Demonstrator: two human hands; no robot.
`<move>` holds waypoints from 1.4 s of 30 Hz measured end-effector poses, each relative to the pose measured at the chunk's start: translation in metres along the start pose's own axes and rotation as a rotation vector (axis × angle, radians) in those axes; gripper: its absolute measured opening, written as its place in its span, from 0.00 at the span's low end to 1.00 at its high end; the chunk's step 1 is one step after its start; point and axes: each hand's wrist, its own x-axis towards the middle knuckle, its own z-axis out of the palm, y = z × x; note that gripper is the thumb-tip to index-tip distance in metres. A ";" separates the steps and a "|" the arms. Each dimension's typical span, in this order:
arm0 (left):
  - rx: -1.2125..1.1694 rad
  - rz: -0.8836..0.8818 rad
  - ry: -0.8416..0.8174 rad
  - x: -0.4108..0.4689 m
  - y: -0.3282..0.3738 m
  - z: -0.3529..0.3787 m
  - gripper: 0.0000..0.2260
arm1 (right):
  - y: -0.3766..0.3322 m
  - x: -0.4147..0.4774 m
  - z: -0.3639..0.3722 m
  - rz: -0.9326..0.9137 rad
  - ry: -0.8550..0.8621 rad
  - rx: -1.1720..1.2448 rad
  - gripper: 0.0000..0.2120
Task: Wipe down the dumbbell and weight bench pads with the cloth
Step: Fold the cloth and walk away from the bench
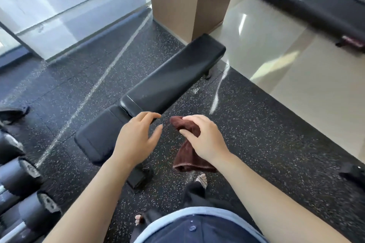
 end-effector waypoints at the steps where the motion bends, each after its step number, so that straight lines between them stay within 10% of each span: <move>1: -0.001 0.018 -0.010 0.014 0.016 0.009 0.13 | 0.013 0.005 -0.016 0.011 0.012 -0.013 0.15; 27: 0.263 1.233 -0.818 0.287 0.328 0.177 0.21 | 0.185 -0.011 -0.210 0.947 0.918 0.057 0.15; 42: 0.348 1.879 -1.145 0.077 0.442 0.263 0.18 | 0.145 -0.219 -0.133 1.456 1.492 0.175 0.16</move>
